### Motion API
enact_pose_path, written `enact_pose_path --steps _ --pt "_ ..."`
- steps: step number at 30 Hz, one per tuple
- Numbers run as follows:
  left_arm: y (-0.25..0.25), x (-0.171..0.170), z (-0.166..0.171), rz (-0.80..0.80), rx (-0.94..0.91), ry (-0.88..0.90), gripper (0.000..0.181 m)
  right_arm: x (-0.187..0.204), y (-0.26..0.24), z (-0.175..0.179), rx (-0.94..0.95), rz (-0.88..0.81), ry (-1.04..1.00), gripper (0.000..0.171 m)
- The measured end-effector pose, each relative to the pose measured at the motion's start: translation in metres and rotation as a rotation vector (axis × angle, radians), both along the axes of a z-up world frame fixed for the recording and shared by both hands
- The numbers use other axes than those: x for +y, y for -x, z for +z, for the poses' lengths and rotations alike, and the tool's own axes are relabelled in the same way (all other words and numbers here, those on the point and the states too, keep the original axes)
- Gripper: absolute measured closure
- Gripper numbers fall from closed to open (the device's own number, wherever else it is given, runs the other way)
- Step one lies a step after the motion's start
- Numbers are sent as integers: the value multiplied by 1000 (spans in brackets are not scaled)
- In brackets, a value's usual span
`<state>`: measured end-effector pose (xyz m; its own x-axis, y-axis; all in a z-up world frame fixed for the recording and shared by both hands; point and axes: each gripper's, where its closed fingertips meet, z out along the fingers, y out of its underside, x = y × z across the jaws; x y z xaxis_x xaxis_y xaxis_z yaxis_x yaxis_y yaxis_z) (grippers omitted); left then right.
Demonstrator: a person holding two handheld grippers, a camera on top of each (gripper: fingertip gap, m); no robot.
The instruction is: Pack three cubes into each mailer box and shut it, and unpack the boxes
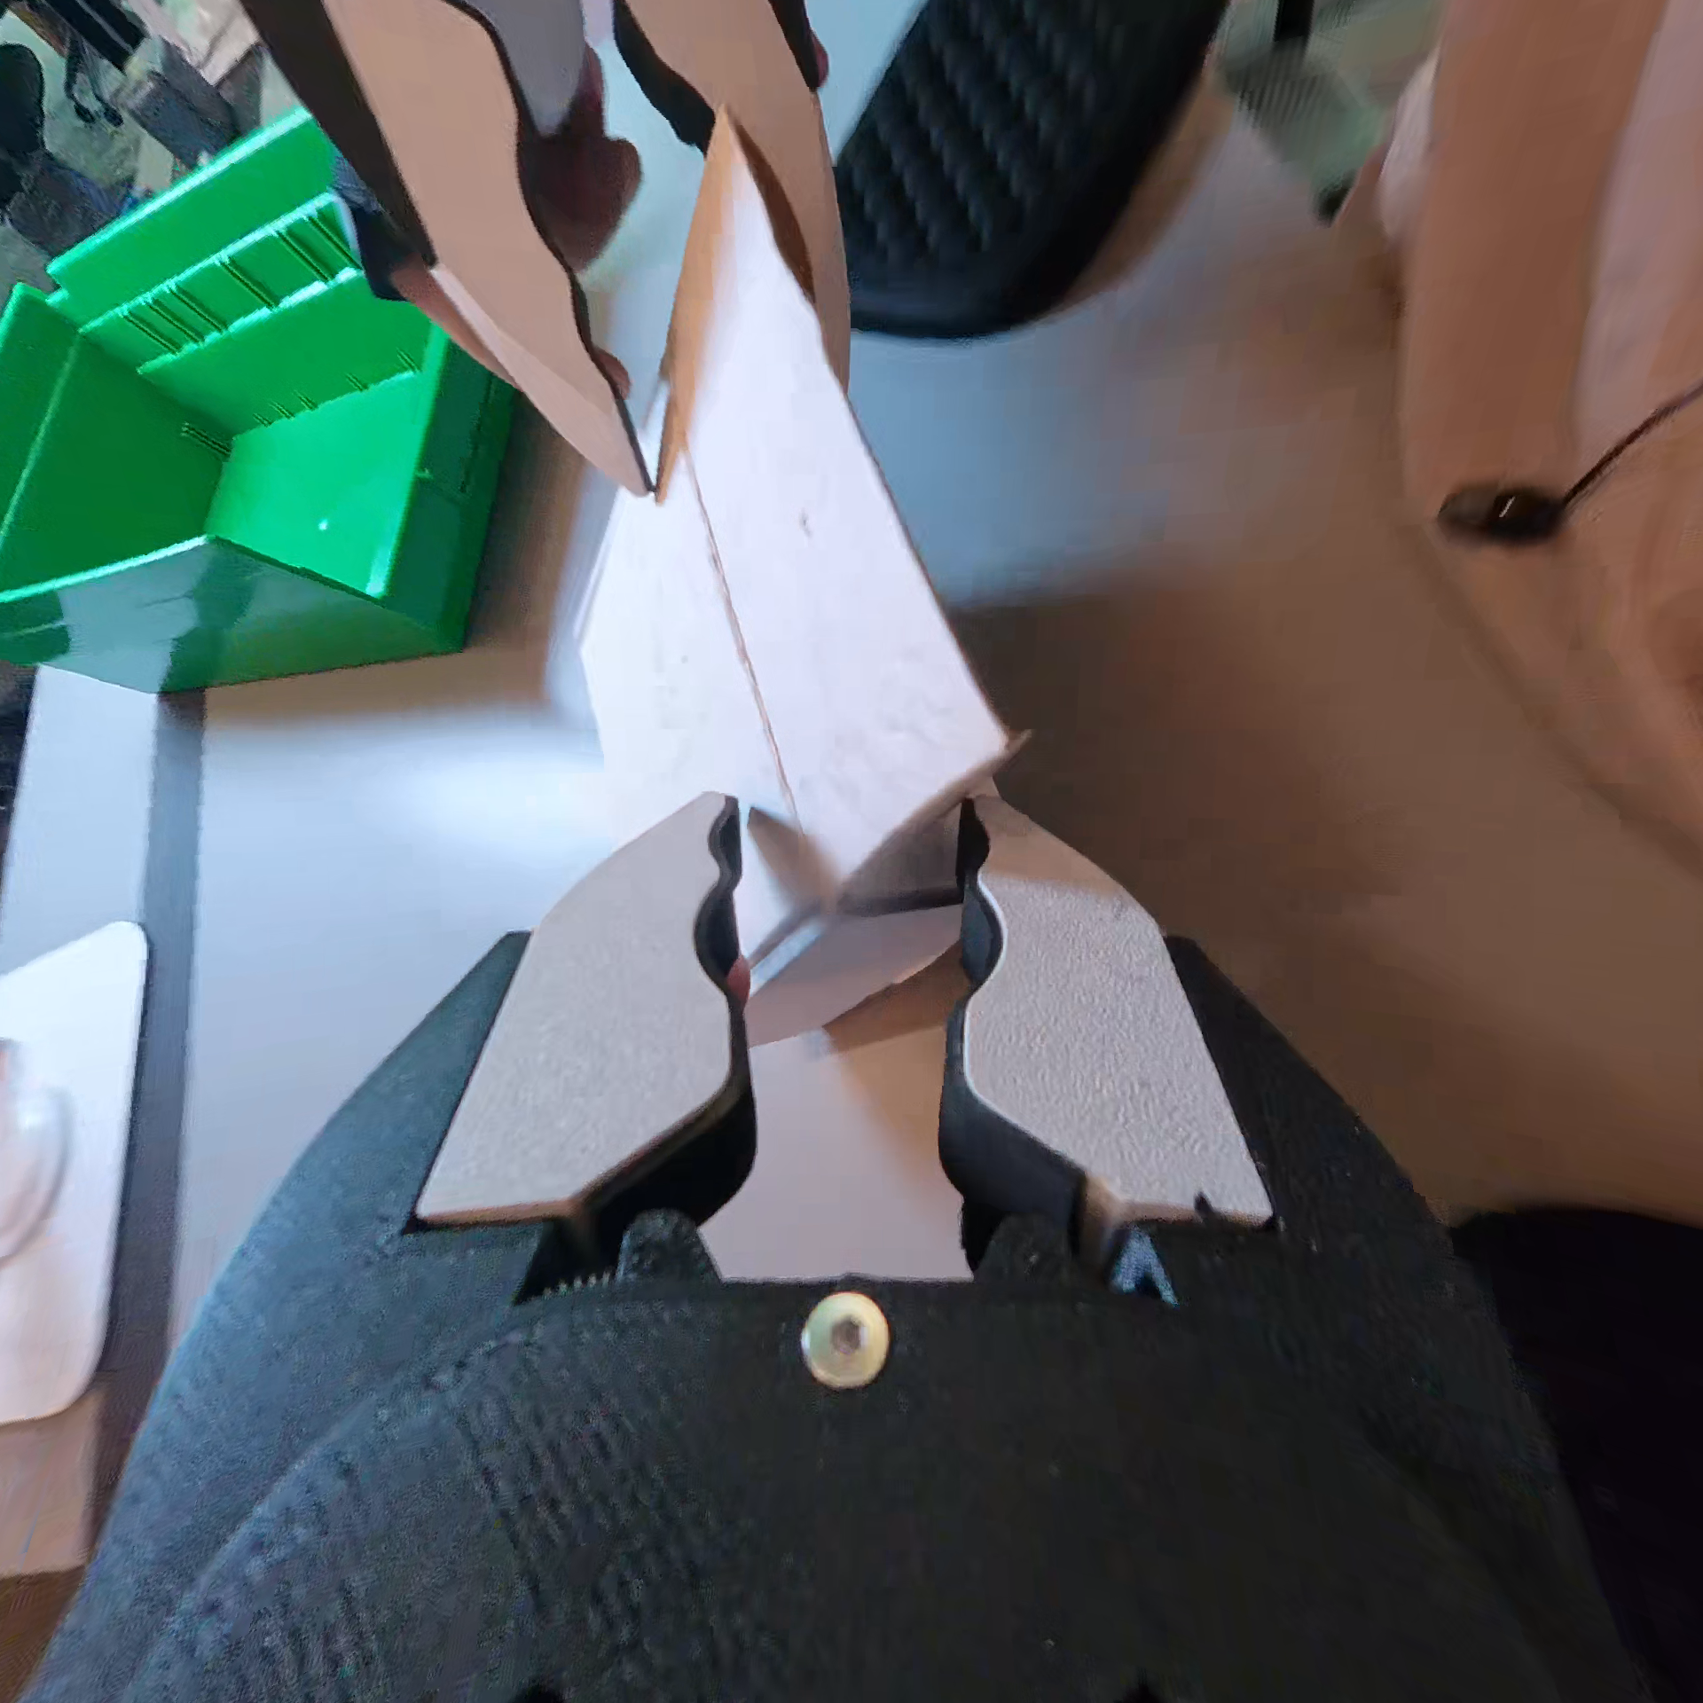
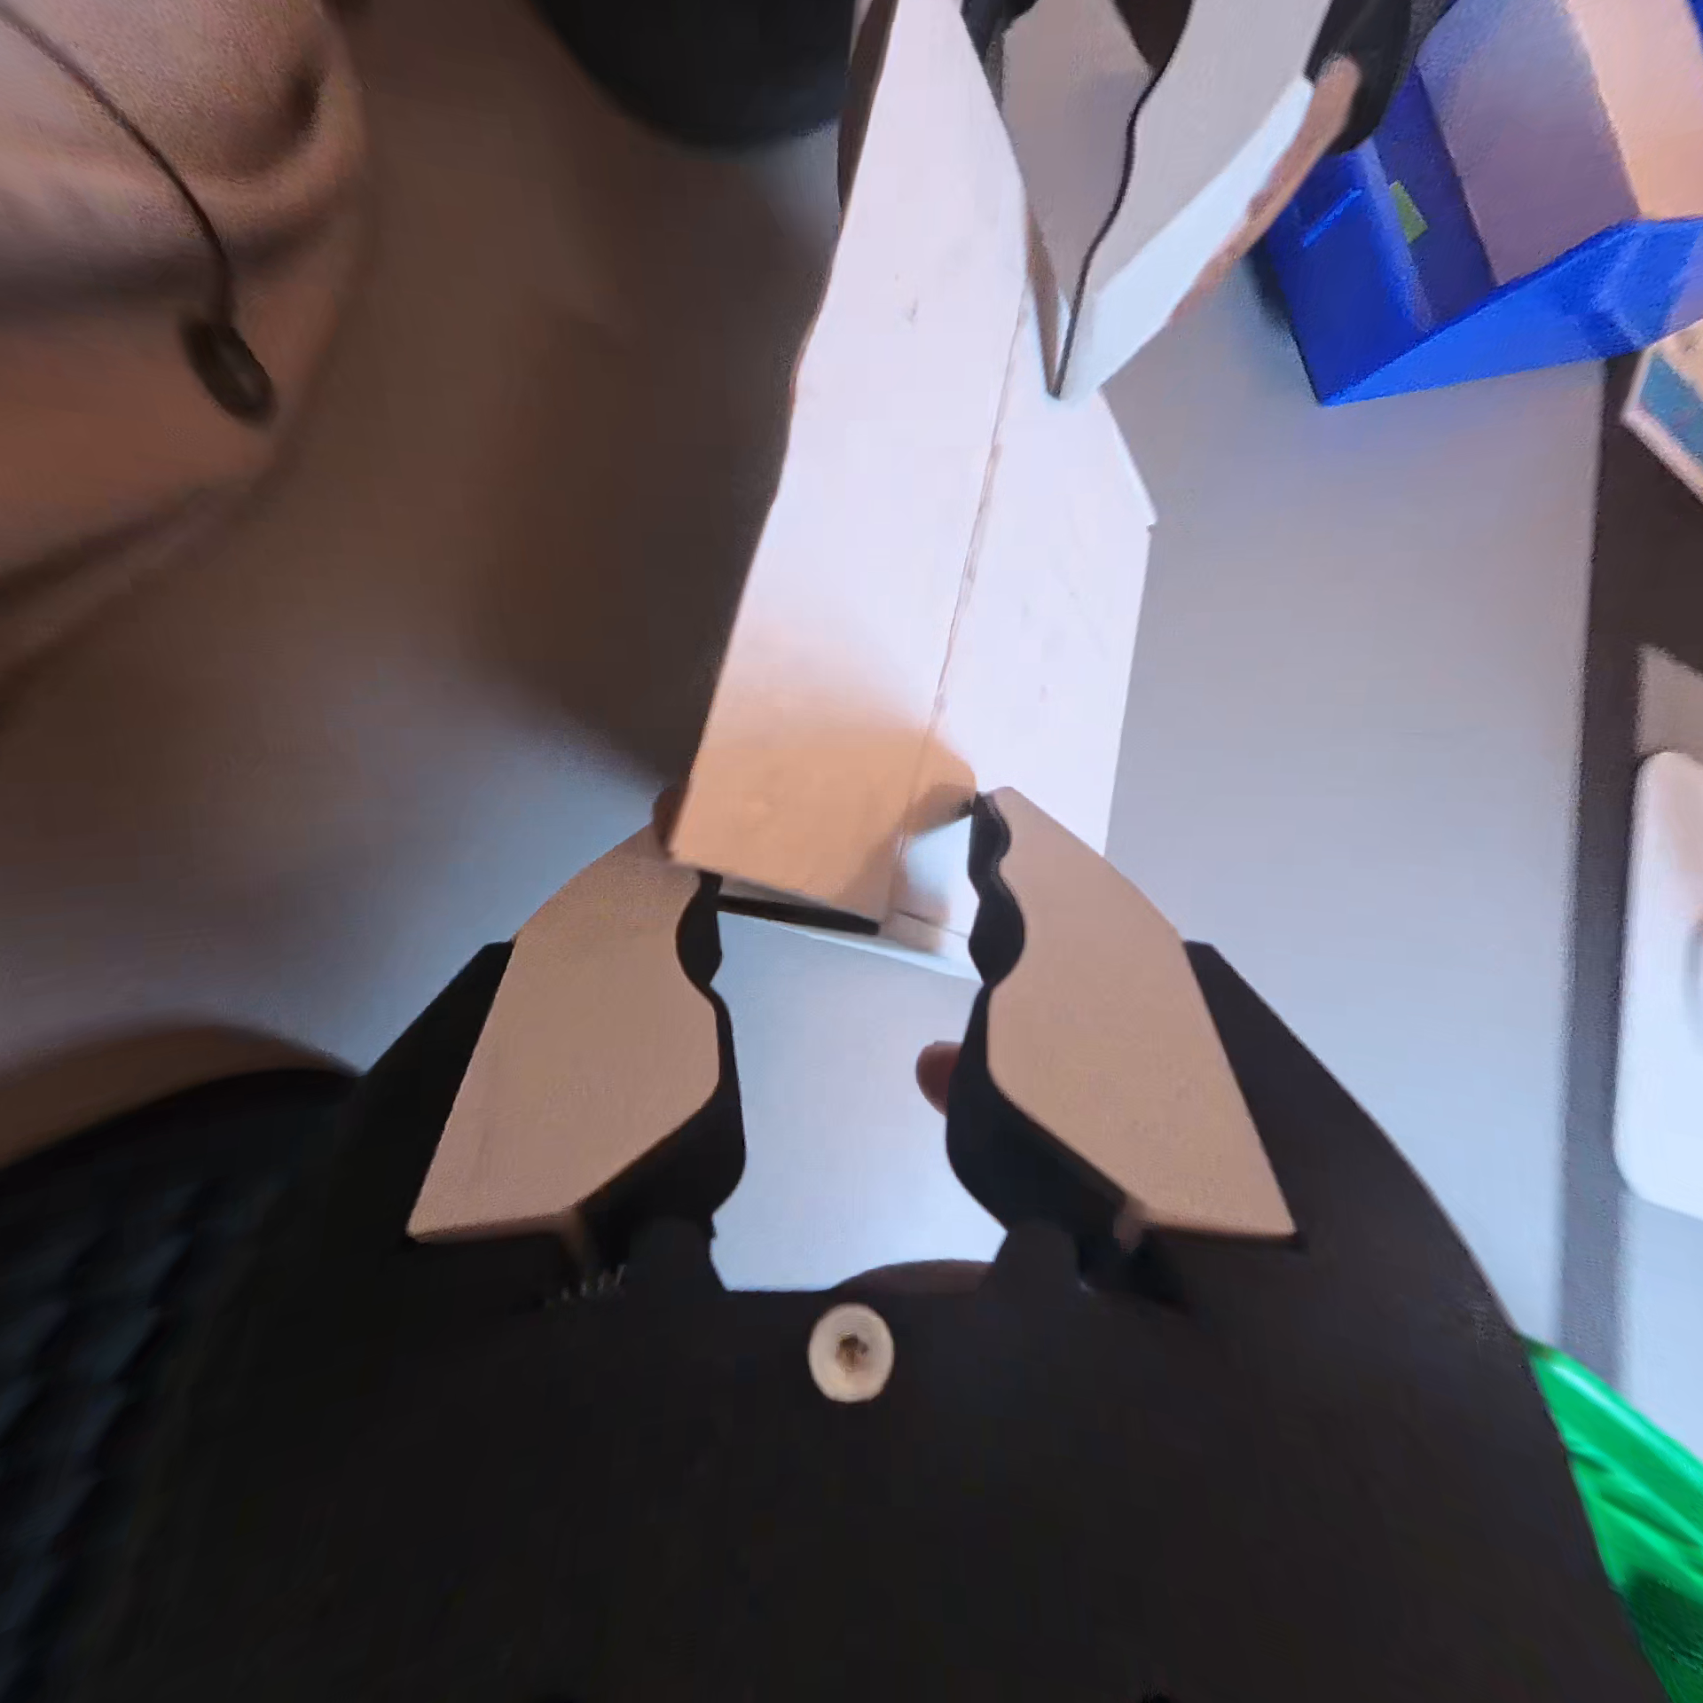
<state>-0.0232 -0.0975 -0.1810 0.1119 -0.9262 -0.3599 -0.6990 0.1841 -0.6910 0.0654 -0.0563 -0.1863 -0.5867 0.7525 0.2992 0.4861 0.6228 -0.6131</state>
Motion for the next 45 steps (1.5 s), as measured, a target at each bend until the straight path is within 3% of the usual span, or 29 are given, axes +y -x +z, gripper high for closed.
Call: enact_pose_path --steps 1,8,21,32,37,40,45 --pt "1 0 6 9 -47 36 138 1 0 7 -7 -15 67 121" --pt "21 19 21 109 -203 130 143 14 5 25 -12 -74 365 127" --pt "26 29 40 157 -278 76 152 34 6 43 117 -140 416 138" --pt "26 34 30 234 -249 -6 155 42 8 33 221 -208 216 142" --pt "22 19 23 180 -158 -15 136 36 5 30 237 -179 8 142" --pt "26 19 22 214 -54 -73 125 31 1 33 217 -168 -49 125" --pt "20 19 21 242 -30 -184 126 27 3 29 223 -190 -150 120"
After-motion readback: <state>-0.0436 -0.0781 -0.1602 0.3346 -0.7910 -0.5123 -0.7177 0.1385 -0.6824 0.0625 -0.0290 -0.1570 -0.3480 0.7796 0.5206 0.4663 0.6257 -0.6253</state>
